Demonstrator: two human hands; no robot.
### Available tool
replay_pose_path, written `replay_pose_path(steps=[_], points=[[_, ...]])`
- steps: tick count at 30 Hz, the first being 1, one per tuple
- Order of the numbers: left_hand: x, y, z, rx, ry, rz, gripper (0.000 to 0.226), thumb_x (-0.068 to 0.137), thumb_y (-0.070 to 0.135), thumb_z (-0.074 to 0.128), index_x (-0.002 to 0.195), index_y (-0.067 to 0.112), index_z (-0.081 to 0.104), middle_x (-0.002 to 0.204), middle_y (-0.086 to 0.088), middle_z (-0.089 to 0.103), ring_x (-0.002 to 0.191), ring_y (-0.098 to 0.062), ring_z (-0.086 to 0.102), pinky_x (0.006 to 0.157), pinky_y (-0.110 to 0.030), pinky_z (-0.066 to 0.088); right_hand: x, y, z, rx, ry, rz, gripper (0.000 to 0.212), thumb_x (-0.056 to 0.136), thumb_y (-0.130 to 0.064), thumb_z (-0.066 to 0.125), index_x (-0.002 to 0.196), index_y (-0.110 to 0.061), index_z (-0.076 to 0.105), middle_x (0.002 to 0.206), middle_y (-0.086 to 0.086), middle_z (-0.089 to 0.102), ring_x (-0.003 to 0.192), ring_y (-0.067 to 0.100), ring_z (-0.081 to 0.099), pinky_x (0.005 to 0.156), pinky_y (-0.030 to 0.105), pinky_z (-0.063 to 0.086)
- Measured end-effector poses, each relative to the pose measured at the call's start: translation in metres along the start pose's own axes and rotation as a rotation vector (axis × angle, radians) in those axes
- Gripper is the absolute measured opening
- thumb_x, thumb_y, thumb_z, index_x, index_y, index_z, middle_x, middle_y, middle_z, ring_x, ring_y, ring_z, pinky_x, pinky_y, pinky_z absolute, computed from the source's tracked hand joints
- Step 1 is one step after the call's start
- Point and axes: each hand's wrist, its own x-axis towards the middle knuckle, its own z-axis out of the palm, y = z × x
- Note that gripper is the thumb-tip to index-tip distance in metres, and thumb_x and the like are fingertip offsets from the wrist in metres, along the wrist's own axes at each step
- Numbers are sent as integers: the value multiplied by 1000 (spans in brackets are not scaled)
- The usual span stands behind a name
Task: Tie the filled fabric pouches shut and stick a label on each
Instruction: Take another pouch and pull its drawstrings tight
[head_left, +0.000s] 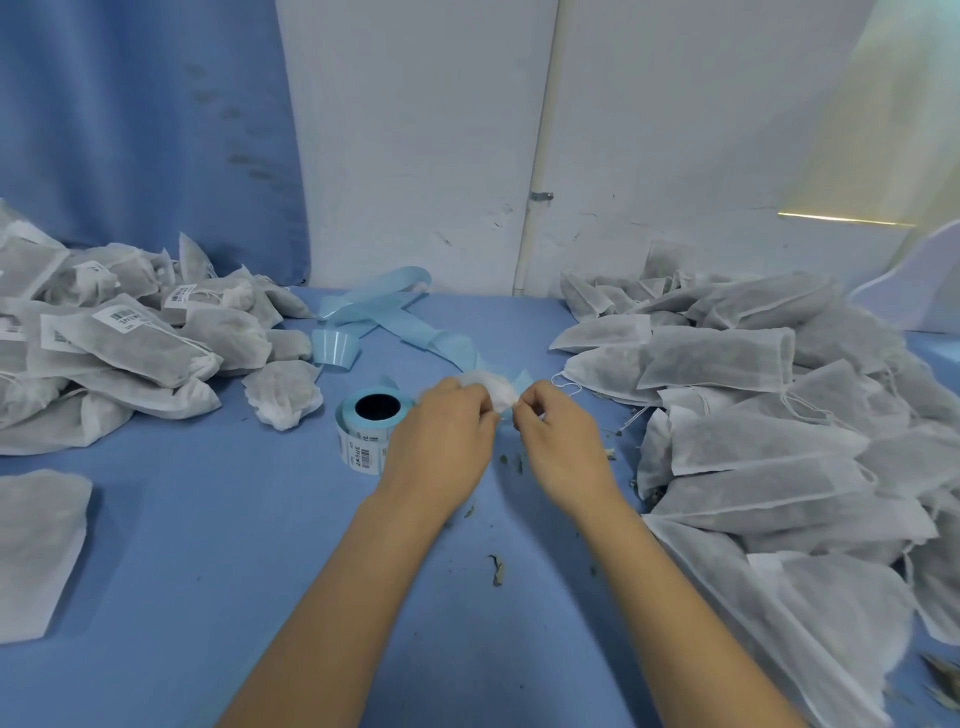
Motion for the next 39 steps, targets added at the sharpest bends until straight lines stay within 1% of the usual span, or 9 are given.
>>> replay_pose_path(steps=[5,7,10,13,16,21,27,33,39], points=[[-2,3,1,-81,59,57,21,99,25,47,96,9,60,132,2,44,93,-22,58,79,-37,47,-3,-2,1,-281,35,-167,21,99,-20,40,100,-11,59,100,2,62,94,24,54,75,40,44],[-1,4,5,-206,82,107,17,99,17,46,93,7,58,143,1,41,107,-14,55,88,-22,41,-2,-1,1,-298,28,-205,27,97,-14,38,115,-17,59,114,-4,62,105,23,53,75,37,44],[-1,7,12,-392,102,137,12,97,3,45,99,3,57,126,-4,53,100,6,43,82,3,28,-1,2,2,-226,0,-215,44,92,-8,38,131,-23,53,139,-11,52,123,18,48,88,37,46],[-2,9,19,-549,96,68,21,98,4,44,115,1,55,112,6,51,99,-6,50,90,-11,40,-1,7,5,-183,7,-203,49,91,-6,40,136,-24,51,147,-10,45,132,17,42,98,36,42],[-3,9,23,-637,106,11,23,99,5,44,119,4,55,120,-3,56,107,-15,54,98,-29,43,-1,10,8,-124,48,-209,53,90,-4,42,138,-26,49,150,-13,40,132,16,42,99,34,40],[-3,6,23,-642,134,-26,15,99,9,45,92,20,53,115,15,51,99,-4,51,85,-11,39,-3,11,10,4,95,-255,60,89,0,42,142,-28,45,149,-18,39,131,8,43,101,28,41],[-2,3,23,-735,53,-161,13,98,18,45,98,13,57,101,4,65,92,-12,62,85,-31,49,-3,7,6,460,-12,-132,48,91,4,45,120,-31,61,114,-19,61,88,-18,55,73,4,44],[0,-2,16,-892,101,-283,18,103,22,35,88,24,45,97,12,64,61,-5,67,59,-25,48,-2,12,2,695,-101,-42,44,86,8,48,104,-27,69,107,-13,69,98,-4,58,86,8,44],[2,-10,13,-856,170,-316,19,103,26,35,86,24,42,86,3,68,47,-5,61,46,-10,36,-1,13,2,737,-202,-92,31,86,5,49,98,-15,69,99,-13,72,97,-1,60,79,5,42]])
